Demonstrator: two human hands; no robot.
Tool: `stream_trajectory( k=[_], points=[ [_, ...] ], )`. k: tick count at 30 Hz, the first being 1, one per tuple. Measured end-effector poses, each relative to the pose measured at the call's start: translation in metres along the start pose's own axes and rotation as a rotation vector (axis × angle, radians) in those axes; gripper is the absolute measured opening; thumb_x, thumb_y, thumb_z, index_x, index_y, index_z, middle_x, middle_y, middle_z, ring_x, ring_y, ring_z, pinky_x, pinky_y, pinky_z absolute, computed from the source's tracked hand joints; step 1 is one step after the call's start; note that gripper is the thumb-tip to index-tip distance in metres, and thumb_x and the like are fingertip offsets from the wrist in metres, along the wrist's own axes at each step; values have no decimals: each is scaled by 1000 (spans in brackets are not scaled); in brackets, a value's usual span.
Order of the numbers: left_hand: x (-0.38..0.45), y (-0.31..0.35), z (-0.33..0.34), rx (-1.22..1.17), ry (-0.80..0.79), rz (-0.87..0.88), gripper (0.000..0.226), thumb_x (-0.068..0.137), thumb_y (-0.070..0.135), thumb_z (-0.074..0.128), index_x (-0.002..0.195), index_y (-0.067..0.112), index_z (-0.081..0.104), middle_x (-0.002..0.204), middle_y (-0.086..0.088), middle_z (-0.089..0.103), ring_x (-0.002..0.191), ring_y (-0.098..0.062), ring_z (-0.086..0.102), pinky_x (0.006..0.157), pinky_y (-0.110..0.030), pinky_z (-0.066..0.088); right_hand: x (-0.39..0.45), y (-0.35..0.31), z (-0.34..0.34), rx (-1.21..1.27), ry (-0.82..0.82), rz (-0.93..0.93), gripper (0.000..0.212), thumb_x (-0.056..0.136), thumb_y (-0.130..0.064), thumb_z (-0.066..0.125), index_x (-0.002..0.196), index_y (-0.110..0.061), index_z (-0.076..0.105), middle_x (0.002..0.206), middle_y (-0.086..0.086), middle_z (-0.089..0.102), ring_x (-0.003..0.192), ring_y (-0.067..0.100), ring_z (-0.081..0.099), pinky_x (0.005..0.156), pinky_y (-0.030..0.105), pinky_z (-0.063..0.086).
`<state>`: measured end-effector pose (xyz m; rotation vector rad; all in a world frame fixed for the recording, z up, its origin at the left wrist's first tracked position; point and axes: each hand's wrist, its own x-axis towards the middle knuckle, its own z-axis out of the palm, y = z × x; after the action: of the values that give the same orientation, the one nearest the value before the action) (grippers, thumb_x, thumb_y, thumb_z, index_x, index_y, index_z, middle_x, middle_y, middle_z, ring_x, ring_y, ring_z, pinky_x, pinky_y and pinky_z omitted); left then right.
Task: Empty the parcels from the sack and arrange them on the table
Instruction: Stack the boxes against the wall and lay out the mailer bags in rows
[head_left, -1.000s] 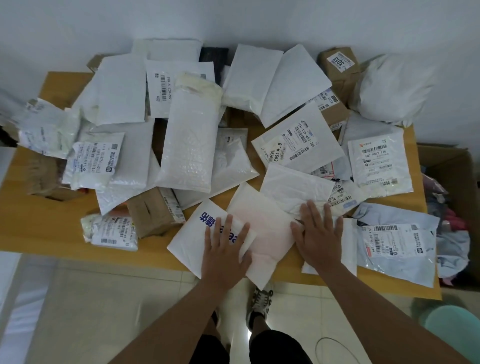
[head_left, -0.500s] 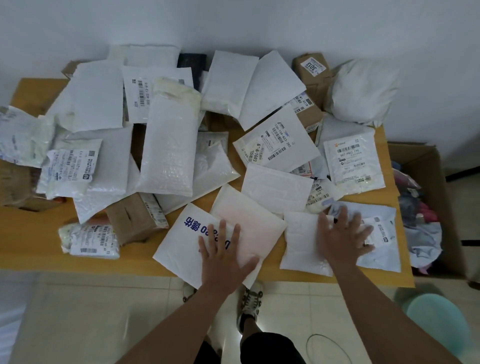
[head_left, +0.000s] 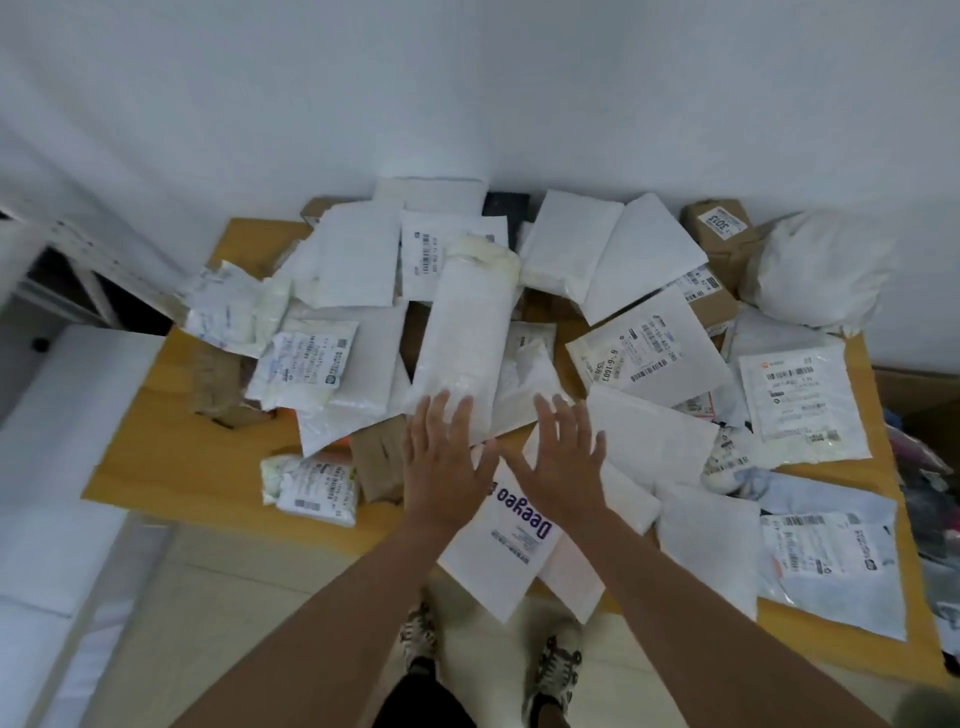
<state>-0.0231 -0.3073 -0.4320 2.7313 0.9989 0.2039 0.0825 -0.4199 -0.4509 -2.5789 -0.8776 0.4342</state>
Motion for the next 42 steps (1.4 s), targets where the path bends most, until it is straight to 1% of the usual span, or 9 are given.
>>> stream_trajectory(
  k=[6,10,13,17,20,27,31,37,42],
  points=[
    [24,-117,-54,93,33,-150,76,85,66,41,146,21,34,151,-14,31,142,-38,25,112,-59,27,65,-118,0,230,-85,160,99,82,-74,51,155,-32,-1,163,6,-2,149,36,0,113,67,15],
    [56,-193,-86,67,17,-276,78,88,75,30,154,40,10,163,-5,-2,149,-34,-7,116,-61,-2,92,-175,16,-61,138,-60,94,82,-79,38,157,-26,13,164,11,7,149,41,3,109,72,10],
    [79,-241,-104,-9,-72,-421,81,84,83,23,151,48,-6,162,0,-21,147,-33,-22,112,-63,-14,100,-224,40,-186,106,-250,92,80,-84,27,155,-31,19,164,7,7,150,37,0,112,69,3],
    [94,-307,-101,-179,-259,-614,81,83,84,24,151,48,-1,163,-3,-16,148,-36,-17,113,-66,-6,100,-287,81,-266,-174,-192,102,75,-89,32,155,-34,0,164,4,-9,148,39,-15,108,72,-7],
    [92,-348,-96,-192,-390,-503,78,89,74,34,153,43,2,163,-2,-13,148,-38,-6,117,-59,10,92,-301,99,-361,-241,-266,101,78,-80,47,155,-32,1,164,4,-7,148,35,-16,107,74,-7],
    [91,-380,-98,-226,-269,-498,78,89,45,55,152,36,9,160,-3,-5,139,-40,18,107,-48,33,96,-289,112,-429,-224,-362,108,71,-79,55,153,-30,5,164,2,-1,149,31,-14,112,70,-2],
    [84,-390,-95,-197,-210,-617,82,86,51,58,152,32,12,159,-10,-2,138,-40,20,110,-50,29,101,-297,112,-437,-209,-282,107,75,-77,53,155,-30,1,163,2,-13,147,28,-24,113,65,-9],
    [69,-390,-96,-107,-189,-591,82,85,61,50,152,28,16,160,-12,5,140,-37,20,112,-50,20,87,-299,116,-276,-33,-136,104,73,-69,60,154,-27,9,163,11,3,149,38,-6,110,69,-1],
    [91,-362,-108,-347,35,-616,73,95,65,29,154,23,18,162,-14,9,147,-33,10,118,-51,11,80,-283,95,11,71,349,121,69,-81,58,154,-24,-5,162,13,-2,149,38,-4,115,63,1]
  ],
)
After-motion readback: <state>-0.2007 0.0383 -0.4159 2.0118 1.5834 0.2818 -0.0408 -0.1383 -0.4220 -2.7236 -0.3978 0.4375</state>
